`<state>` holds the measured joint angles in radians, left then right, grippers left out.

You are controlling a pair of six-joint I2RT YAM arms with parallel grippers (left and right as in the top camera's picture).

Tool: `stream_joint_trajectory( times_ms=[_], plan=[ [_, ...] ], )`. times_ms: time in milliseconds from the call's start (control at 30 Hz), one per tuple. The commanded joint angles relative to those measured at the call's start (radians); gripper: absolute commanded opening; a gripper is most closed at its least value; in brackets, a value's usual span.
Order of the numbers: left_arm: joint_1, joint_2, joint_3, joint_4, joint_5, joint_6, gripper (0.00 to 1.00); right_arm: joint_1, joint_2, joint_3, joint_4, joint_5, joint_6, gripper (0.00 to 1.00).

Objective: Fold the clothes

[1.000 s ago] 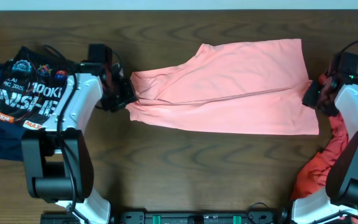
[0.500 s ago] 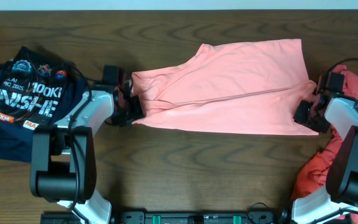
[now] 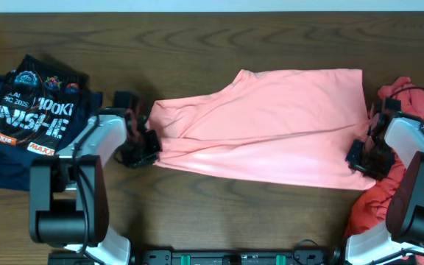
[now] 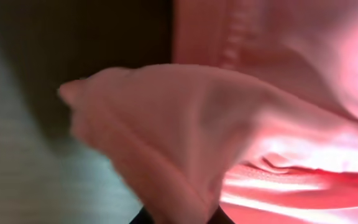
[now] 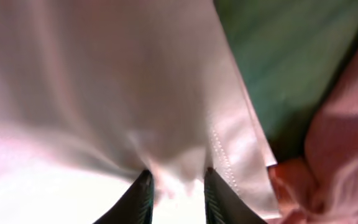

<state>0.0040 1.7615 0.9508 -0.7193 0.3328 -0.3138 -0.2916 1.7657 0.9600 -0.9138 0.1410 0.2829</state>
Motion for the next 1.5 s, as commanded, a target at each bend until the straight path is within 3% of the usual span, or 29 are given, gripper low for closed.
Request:
stream_joint_trajectory(
  times_ms=[0,100,167,200,233,267,300,367,400,633,1067,1367,1467],
  plan=[
    [0.064,-0.037,-0.020,-0.016,-0.061,0.012,0.11,-0.001,0.004,-0.039,-0.017,0.009,0.019,0.28],
    [0.076,-0.097,0.006,-0.013,-0.061,0.043,0.17,-0.001,-0.039,-0.023,-0.017,-0.018,0.011,0.30],
    [0.068,-0.141,0.039,-0.011,-0.061,0.047,0.41,0.000,-0.082,0.011,-0.015,-0.041,0.006,0.32],
    [0.057,-0.163,0.061,-0.003,-0.061,0.047,0.54,0.002,-0.112,0.040,-0.014,-0.061,-0.008,0.36],
    [0.046,-0.177,0.079,0.005,-0.061,0.047,0.62,0.003,-0.138,0.070,-0.009,-0.080,-0.025,0.40],
    [0.033,-0.186,0.098,0.015,-0.061,0.047,0.67,0.003,-0.154,0.092,0.000,-0.095,-0.037,0.45],
    [0.011,-0.191,0.126,0.029,-0.061,0.050,0.72,0.004,-0.179,0.128,0.020,-0.124,-0.056,0.63],
    [-0.030,-0.188,0.165,0.055,-0.060,0.071,0.78,0.005,-0.206,0.176,0.061,-0.182,-0.088,0.75],
    [-0.048,-0.187,0.178,0.072,-0.061,0.083,0.80,0.005,-0.214,0.200,0.077,-0.218,-0.109,0.75],
    [-0.184,-0.104,0.262,0.278,-0.053,0.100,0.87,0.014,-0.216,0.282,0.152,-0.292,-0.147,0.76],
    [-0.327,0.349,0.635,0.347,0.057,0.184,0.89,0.058,-0.211,0.282,0.264,-0.303,-0.213,0.87],
    [-0.391,0.497,0.652,0.500,0.105,0.179,0.91,0.058,-0.210,0.282,0.259,-0.303,-0.214,0.87],
    [-0.408,0.521,0.652,0.521,0.106,0.174,0.88,0.058,-0.210,0.282,0.261,-0.303,-0.214,0.82]
  ],
)
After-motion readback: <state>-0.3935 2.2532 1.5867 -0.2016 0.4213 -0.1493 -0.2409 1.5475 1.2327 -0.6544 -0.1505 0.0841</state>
